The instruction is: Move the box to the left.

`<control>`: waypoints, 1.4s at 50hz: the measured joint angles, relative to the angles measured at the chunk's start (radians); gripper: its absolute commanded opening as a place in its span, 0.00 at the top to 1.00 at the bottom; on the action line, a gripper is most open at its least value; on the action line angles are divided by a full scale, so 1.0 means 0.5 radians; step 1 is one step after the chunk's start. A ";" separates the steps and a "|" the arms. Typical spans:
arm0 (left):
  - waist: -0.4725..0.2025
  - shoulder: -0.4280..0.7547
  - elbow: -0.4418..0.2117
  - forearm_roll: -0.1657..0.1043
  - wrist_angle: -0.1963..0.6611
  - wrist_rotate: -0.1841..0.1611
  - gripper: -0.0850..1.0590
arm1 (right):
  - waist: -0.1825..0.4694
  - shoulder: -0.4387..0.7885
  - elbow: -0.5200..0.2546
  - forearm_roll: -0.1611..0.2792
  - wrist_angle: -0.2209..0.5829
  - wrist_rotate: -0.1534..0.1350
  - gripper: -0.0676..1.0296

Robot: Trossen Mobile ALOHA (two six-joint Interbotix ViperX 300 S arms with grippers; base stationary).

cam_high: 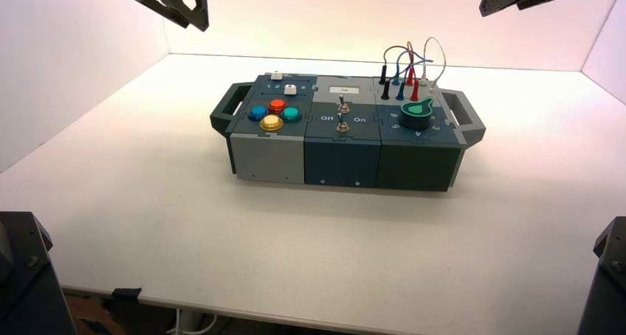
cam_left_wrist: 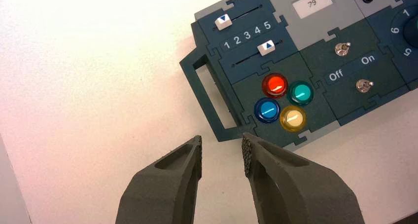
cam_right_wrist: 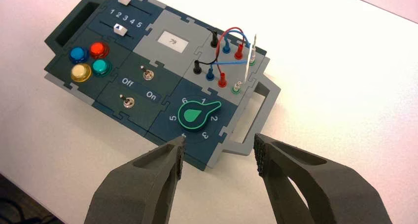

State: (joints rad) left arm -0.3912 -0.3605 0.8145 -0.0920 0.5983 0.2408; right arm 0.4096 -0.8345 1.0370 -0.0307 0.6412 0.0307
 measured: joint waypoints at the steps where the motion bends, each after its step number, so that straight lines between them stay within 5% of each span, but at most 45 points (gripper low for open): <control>1: 0.000 0.000 -0.003 -0.003 -0.003 0.000 0.53 | 0.000 0.000 0.000 0.000 0.000 0.000 0.27; 70: 0.015 0.160 -0.009 0.028 0.012 -0.006 0.53 | -0.071 -0.034 0.009 0.000 0.000 0.009 0.27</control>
State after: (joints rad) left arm -0.3835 -0.2807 0.8099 -0.0782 0.6044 0.2378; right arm 0.3743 -0.8514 1.0416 -0.0307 0.6412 0.0353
